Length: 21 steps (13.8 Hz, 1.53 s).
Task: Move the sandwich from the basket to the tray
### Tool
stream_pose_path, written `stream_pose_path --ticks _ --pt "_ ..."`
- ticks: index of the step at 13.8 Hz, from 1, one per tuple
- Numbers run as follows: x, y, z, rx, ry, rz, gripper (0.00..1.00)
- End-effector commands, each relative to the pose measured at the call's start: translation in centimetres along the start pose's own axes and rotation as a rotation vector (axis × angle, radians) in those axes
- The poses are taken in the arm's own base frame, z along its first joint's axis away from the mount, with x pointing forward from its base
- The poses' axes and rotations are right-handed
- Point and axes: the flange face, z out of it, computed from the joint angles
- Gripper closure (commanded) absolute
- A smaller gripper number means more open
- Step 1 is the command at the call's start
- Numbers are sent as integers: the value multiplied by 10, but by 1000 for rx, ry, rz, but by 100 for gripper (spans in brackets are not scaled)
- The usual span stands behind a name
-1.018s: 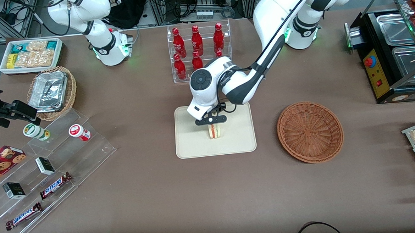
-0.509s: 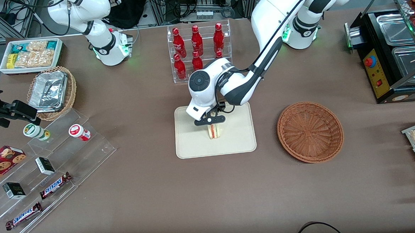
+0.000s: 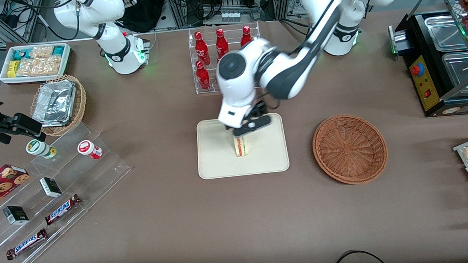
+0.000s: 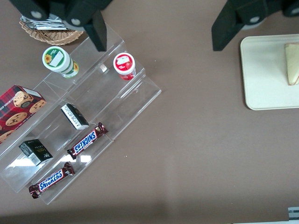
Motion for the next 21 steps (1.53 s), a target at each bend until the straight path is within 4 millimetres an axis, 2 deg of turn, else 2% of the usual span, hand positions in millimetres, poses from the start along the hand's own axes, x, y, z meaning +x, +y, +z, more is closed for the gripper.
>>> stream_pose_path --ticks 1,3,5,7,8,13,17,21 --pt "38 -53 -52 -20 12 -126 0" --pt "68 -94 -81 -11 -3 -176 0" --pt "85 -132 -100 22 -13 -144 0" --pt "98 -160 -105 61 -35 -128 0" --pt "113 -176 -108 58 -36 -147 0" --pt "153 -274 -133 36 -141 19 0" --pt "159 -331 -135 40 -171 158 0" --pt "162 -362 -136 43 -199 211 0"
